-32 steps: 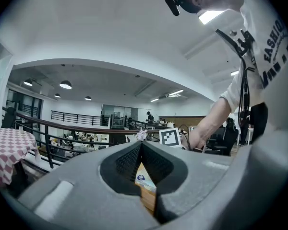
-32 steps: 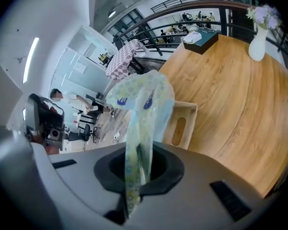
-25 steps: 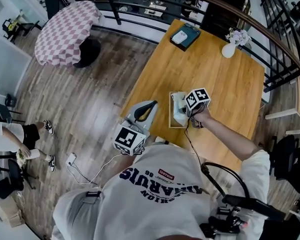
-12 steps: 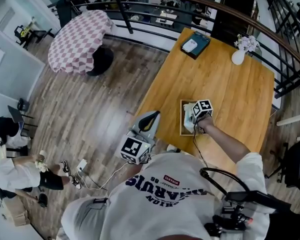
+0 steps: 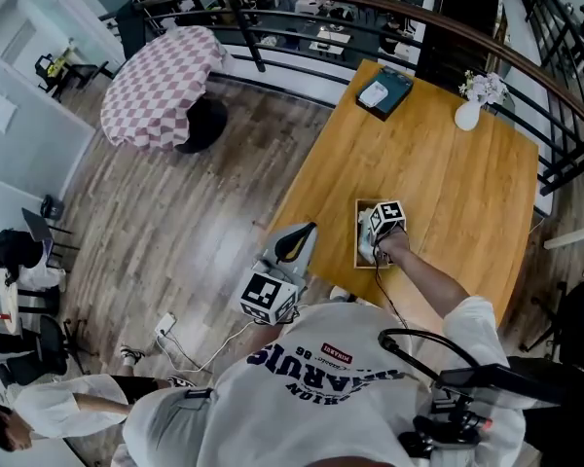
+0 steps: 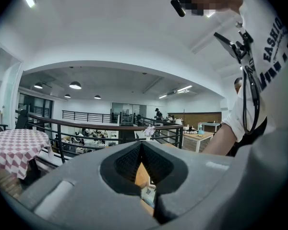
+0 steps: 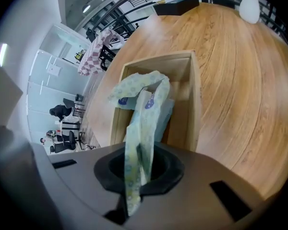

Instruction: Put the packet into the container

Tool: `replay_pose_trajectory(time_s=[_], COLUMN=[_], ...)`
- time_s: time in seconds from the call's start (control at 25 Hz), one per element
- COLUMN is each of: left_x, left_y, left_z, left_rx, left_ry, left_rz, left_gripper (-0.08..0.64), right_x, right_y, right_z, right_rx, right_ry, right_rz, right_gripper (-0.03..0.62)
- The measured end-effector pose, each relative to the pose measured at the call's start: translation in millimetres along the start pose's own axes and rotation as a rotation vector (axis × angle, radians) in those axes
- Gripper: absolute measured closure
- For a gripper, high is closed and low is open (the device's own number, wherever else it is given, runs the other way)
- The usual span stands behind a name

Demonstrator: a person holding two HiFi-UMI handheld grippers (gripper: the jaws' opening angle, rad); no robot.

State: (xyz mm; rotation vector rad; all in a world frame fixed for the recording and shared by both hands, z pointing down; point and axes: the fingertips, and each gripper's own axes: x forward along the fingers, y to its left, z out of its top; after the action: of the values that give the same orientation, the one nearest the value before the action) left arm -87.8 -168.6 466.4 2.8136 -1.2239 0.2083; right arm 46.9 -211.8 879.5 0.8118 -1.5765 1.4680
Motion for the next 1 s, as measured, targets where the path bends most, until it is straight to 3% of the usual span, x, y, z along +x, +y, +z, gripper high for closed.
replay_pose_trajectory(time_s=[0.76, 0.88, 1.0], left_x=[2.5, 3.1, 5.7], left_y=[-2.0, -5.6, -10.2], left_z=[0.4, 1.5, 3.2], left_rx=[-0.005, -0.006, -0.001], left_ry=[-0.013, -0.016, -0.016], left_rz=[0.019, 0.008, -0.005], left_gripper=[0.557, 0.557, 0.558], right_x=[6.0, -0.7, -8.4], right_y=[4.2, 13.2, 23.5], right_z=[-1.2, -5.7, -13.7], right_rx=[0.016, 0.001, -0.024], right_ry=[0.065, 0.073, 0.090], right_rz=[0.039, 0.077, 0.114], right_gripper=[0.567, 0.478, 0.312])
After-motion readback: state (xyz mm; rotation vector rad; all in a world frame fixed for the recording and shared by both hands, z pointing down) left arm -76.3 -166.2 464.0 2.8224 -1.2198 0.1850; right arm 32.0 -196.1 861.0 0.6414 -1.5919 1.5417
